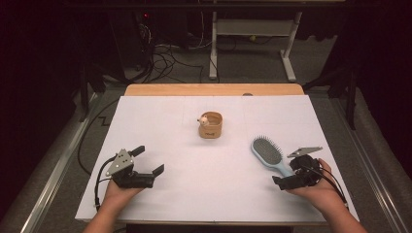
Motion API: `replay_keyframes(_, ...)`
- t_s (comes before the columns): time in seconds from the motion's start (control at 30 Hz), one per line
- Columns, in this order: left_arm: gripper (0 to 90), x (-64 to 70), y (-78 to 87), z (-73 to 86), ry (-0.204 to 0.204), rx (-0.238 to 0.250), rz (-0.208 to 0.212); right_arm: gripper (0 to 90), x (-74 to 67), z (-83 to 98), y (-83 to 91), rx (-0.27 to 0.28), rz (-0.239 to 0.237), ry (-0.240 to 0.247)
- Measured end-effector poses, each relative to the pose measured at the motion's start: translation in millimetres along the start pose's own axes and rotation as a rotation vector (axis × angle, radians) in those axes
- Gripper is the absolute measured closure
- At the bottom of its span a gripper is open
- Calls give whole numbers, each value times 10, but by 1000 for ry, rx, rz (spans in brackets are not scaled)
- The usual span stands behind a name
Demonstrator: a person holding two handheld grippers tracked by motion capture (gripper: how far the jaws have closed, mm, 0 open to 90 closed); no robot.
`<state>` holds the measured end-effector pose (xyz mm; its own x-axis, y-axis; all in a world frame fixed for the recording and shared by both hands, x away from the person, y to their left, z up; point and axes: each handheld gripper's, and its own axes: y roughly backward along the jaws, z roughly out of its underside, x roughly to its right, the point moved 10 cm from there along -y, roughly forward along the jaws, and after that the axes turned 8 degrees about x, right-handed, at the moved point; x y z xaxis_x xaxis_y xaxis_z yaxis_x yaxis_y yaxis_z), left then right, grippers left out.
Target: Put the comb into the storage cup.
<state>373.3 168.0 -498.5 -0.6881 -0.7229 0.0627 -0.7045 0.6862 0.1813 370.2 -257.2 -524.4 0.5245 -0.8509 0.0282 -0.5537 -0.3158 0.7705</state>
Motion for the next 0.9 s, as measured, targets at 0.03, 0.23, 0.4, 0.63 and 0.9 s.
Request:
replay_keyframes(0.03, 0, 2, 2, -4, -1, 3, 2, 4, 2, -8, -3, -3, -1, 1)
replay_keyframes(0.23, 0, -2, -15, -6, 10, 8, 3, 4, 19, -75, -8, -14, 1, 14)
replay_keyframes(0.4, 0, 3, -25, 4, 8, 3, 6, 4, 26, -150, -25, -19, -15, 11)
replay_keyframes(0.63, 0, -6, -18, -2, 0, 9, 4, 4, 41, -292, -122, -18, -17, 21)
replay_keyframes(0.9, 0, 9, -18, -10, 1, 14, 11, 4, 75, -419, -272, -35, -9, 31)
